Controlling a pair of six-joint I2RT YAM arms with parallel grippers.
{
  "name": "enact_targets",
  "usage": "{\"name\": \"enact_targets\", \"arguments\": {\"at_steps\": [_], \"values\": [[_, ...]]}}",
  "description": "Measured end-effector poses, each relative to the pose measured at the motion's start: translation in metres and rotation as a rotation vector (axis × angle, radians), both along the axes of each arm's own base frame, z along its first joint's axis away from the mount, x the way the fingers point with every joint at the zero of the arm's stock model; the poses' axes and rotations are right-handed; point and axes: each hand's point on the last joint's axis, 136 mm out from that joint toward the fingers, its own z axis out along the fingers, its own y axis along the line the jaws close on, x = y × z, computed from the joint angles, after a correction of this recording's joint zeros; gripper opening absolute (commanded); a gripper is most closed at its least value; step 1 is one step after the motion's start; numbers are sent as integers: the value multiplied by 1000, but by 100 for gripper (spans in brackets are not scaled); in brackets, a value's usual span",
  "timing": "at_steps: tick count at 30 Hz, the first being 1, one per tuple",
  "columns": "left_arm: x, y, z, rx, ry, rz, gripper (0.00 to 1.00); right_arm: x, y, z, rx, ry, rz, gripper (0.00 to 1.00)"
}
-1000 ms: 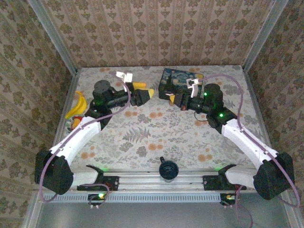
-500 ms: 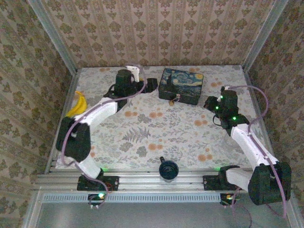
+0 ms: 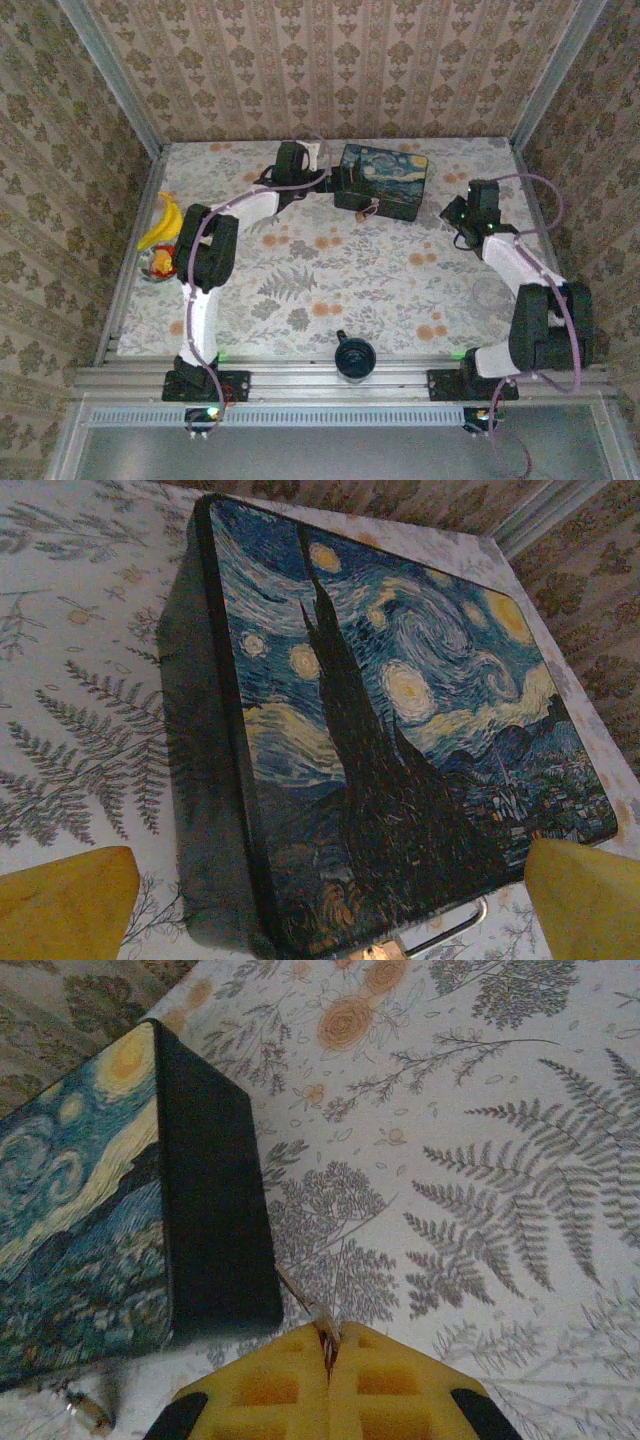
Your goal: Unlock the padlock with the key
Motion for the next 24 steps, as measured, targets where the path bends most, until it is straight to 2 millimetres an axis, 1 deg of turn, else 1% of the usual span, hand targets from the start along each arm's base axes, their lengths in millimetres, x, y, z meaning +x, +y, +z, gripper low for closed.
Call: {"name": "enact_targets", "arguments": {"at_steps": [2, 7, 9, 11, 13, 16, 19, 21, 24], "values": [[6, 2, -2, -11, 26, -13, 98, 12, -2, -4, 0, 8, -7, 0], [25, 18, 0, -32, 70, -19, 94, 35, -5, -23, 13, 53, -33, 0], [29, 22, -3, -37, 88, -21, 94, 46, -6, -31, 13, 72, -35, 0], [30, 22, -7, -38, 107, -29, 92, 55, -5, -38, 12, 88, -32, 0], [30, 18, -16, -40, 131, -46, 90, 63, -2, -44, 10, 108, -28, 0], [25, 12, -29, -42, 171, -70, 83, 72, 4, -51, 10, 128, -14, 0], [19, 5, -40, -41, 196, -88, 82, 78, 11, -60, 10, 155, 1, 0], [15, 2, -44, -40, 210, -98, 81, 83, 19, -66, 9, 171, 16, 0], [12, -1, -45, -40, 219, -107, 79, 92, 30, -70, 4, 181, 41, 0]]}}
